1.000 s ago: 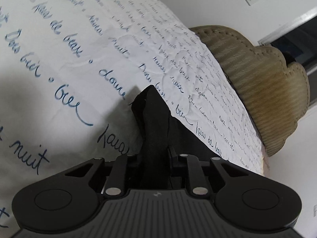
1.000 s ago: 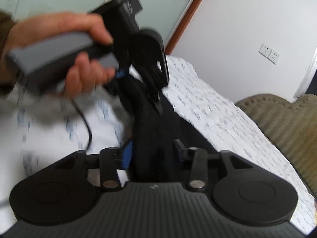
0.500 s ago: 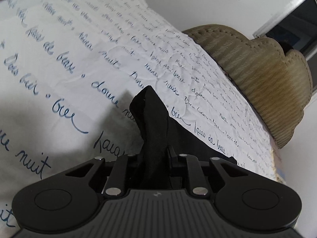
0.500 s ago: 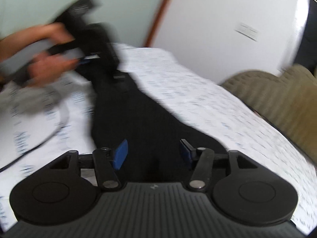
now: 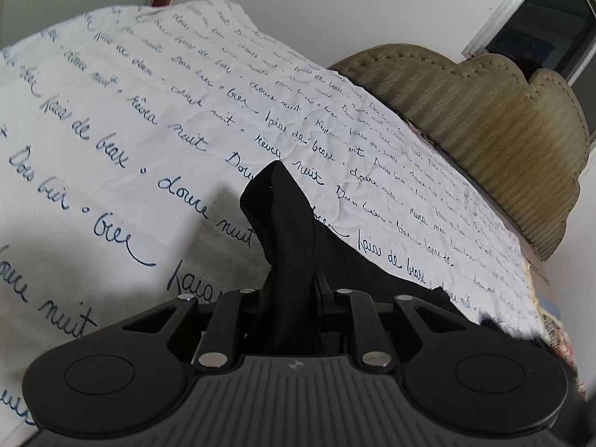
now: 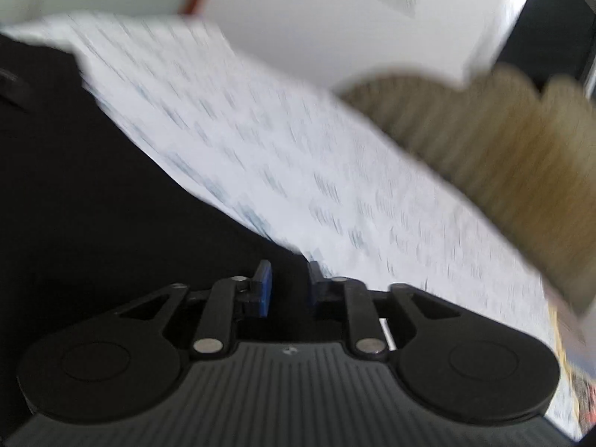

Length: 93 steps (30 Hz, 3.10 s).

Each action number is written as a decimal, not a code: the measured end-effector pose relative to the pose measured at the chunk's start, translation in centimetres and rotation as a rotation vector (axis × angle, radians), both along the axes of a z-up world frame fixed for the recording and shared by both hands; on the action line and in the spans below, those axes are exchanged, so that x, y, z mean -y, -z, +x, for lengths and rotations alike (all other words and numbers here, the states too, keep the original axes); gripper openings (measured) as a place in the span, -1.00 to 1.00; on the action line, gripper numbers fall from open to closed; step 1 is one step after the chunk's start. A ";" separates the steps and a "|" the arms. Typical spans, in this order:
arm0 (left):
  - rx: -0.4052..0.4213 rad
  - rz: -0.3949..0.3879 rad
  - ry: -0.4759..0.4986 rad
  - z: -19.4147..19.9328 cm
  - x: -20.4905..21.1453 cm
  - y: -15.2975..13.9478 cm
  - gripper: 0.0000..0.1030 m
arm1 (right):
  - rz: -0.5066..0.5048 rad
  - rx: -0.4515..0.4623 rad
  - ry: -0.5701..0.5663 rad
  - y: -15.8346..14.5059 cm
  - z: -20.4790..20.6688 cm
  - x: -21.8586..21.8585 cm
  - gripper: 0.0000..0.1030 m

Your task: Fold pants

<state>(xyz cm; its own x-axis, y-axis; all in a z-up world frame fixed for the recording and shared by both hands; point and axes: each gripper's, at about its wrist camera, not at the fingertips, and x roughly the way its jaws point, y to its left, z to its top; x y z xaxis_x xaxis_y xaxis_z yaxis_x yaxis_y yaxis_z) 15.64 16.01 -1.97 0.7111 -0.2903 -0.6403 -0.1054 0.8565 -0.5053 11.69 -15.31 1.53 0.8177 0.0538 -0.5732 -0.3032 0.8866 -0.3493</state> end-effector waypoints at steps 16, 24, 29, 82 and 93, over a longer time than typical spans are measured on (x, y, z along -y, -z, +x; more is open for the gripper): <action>-0.016 -0.100 -0.029 -0.3 -0.2 -1.1 -0.67 | -0.223 0.177 -0.378 3.8 -13.1 -12.9 0.30; 0.013 -0.051 -0.037 -1.0 0.8 -2.4 -0.70 | -0.264 0.206 -0.377 4.8 -11.6 -14.9 -0.78; 0.087 -0.034 -0.042 -2.0 2.5 -4.8 -0.70 | -0.036 0.180 -0.308 1.1 -11.4 -11.6 -0.79; 0.091 0.245 0.712 -3.0 43.7 -2.8 -0.64 | 0.783 0.096 0.354 2.7 -19.3 18.8 -0.80; 0.158 0.111 0.703 -3.0 38.9 -4.4 -0.43 | 0.828 0.006 0.446 3.4 -21.8 22.4 -0.38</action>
